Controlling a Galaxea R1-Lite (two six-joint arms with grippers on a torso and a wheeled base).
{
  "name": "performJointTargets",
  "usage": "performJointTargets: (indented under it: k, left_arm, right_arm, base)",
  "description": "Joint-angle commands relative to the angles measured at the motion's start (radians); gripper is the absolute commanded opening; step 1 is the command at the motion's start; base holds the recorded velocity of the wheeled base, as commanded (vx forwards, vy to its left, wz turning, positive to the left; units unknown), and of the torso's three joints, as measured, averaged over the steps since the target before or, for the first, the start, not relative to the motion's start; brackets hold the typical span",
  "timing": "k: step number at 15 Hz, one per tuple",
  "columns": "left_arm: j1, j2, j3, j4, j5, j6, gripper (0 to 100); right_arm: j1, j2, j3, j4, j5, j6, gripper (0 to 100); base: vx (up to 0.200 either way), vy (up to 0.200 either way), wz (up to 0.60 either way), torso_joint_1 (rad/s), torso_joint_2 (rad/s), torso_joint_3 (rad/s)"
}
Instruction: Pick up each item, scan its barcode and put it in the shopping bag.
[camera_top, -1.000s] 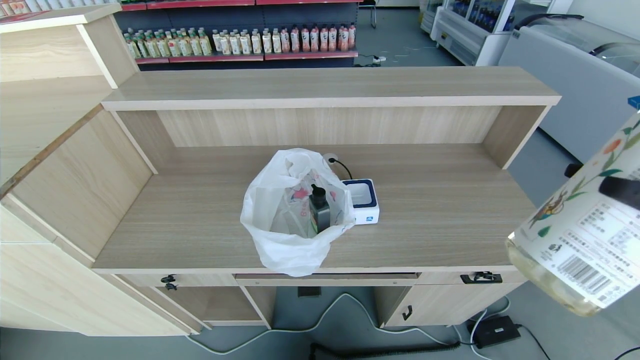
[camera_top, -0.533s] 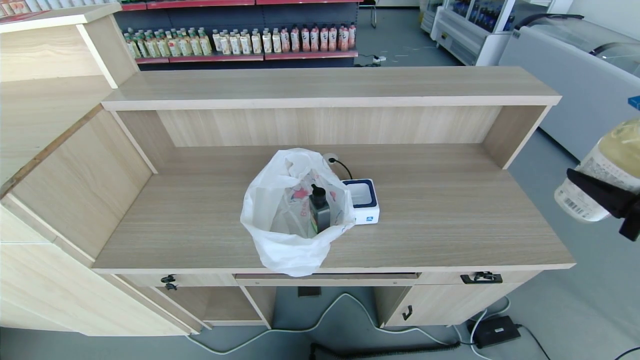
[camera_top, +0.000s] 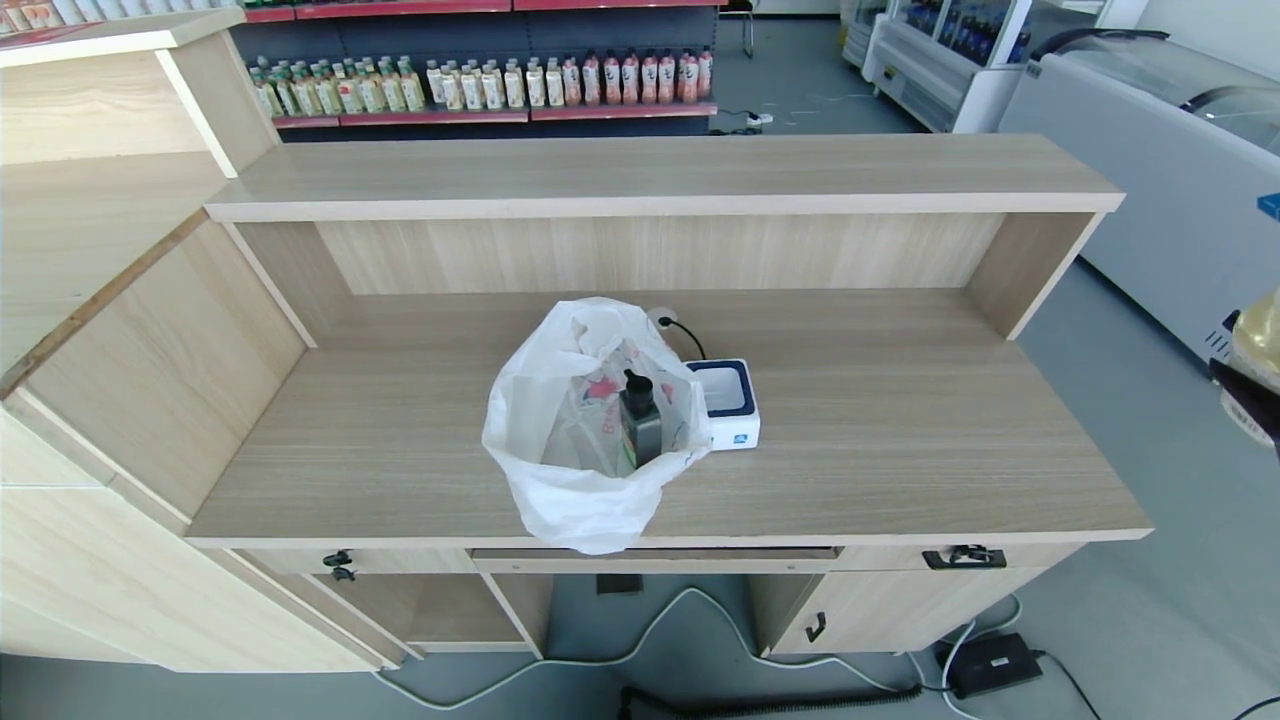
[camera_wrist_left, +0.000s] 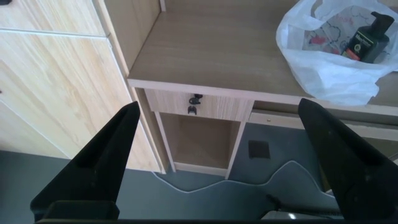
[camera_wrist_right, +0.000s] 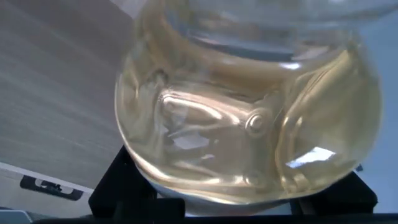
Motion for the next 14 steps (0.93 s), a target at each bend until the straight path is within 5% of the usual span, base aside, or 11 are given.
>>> performJointTargets:
  k: [1, 5, 11, 14]
  left_arm:
    - [0.000, 0.000, 0.001, 0.000, 0.001, 0.000, 100]
    - [0.000, 0.000, 0.000, 0.000, 0.001, 0.000, 100]
    - [0.000, 0.000, 0.000, 0.000, 0.001, 0.000, 100]
    - [0.000, 0.000, 0.000, 0.000, 0.001, 0.000, 100]
  right_arm:
    - [0.001, 0.064, -0.018, -0.008, 0.000, -0.035, 0]
    - [0.092, 0.251, -0.123, -0.192, 0.000, -0.018, 0]
    - [0.260, 0.512, -0.122, -0.545, 0.016, 0.038, 0]
    - [0.267, 0.569, -0.106, -0.545, 0.163, 0.034, 0]
  base:
    - [0.000, 0.000, 0.60, -0.002, 0.00, 0.002]
    - [0.000, 0.000, 0.60, 0.002, 0.01, 0.001]
    - [0.000, 0.000, 0.00, 0.000, 0.00, 0.000]
    - [0.000, 0.000, 0.00, 0.000, 0.00, 0.000]
